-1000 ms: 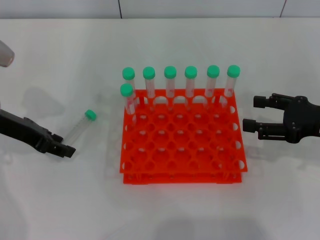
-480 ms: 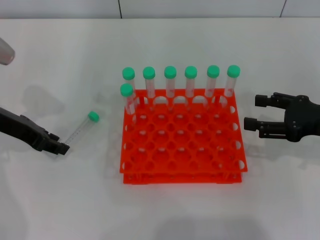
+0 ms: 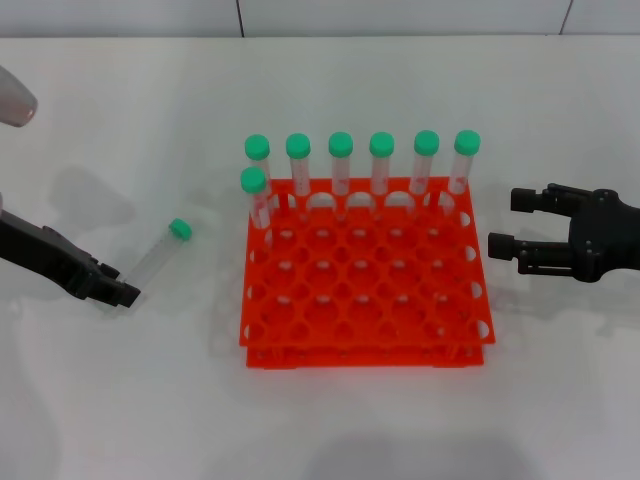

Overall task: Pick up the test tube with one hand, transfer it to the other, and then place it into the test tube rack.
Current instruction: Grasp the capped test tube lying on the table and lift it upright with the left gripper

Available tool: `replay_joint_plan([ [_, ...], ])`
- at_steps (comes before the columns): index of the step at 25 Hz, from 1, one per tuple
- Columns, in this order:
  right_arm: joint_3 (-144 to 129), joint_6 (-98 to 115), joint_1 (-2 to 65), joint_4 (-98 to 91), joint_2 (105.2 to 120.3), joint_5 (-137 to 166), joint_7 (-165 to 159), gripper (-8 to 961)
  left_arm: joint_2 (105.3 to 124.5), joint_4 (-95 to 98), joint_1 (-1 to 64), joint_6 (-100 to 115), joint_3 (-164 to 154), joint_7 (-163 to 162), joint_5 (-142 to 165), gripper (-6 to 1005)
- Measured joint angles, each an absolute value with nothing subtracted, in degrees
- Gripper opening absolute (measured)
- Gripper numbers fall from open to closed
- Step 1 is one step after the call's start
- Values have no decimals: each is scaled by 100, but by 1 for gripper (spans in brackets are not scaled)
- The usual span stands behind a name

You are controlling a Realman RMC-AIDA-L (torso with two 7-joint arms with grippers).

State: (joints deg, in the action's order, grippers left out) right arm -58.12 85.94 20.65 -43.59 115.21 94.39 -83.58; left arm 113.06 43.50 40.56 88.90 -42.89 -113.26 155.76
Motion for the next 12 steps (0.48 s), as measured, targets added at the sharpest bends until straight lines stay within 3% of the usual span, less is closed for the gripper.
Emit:
replay_joint_plan([
  [12,-5809,8555,2071,-4359,11522,9439,-8358,843,11311,4350,4053,8865,-4360,-11357,15583,403],
])
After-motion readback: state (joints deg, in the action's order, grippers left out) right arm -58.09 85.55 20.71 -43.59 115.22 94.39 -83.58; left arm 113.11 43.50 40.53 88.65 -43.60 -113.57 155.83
